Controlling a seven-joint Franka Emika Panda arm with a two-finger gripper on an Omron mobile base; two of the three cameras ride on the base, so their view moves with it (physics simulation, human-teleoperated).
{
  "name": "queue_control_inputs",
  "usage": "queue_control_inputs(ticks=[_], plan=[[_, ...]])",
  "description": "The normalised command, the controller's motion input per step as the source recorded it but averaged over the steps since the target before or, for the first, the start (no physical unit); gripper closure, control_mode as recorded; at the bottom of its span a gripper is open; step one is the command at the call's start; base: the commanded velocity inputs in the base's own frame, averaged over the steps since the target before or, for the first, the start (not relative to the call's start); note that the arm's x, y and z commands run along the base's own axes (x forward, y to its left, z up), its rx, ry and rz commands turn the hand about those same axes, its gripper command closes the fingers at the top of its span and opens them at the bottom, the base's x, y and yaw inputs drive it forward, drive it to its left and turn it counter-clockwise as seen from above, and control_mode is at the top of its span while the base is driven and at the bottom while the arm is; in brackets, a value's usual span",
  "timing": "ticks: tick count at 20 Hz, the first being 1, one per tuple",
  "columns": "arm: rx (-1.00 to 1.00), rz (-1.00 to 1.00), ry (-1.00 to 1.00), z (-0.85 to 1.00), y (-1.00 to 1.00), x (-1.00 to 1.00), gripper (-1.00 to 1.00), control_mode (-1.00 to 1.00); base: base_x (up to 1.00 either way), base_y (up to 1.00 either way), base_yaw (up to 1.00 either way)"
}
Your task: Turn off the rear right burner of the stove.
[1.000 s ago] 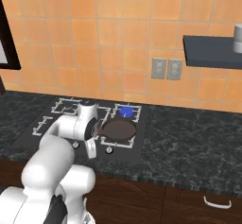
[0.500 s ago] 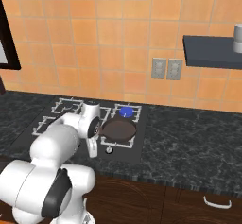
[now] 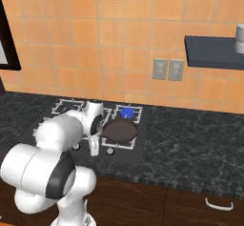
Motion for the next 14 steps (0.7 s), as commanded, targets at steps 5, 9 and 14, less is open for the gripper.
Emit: queue_control_inputs(ticks=[5, 9, 14], plan=[[0.0, -0.04, 0.05, -0.16, 0.05, 0.15, -1.0, -1.0, 0.0, 0.0, 0.0], [0.0, -0.04, 0.0, -0.21, 0.05, 0.06, -1.0, -1.0, 0.0, 0.0, 0.0], [0.0, -0.02, 0.0, -0.16, 0.03, 0.0, -1.0, -1.0, 0.0, 0.0, 0.0]])
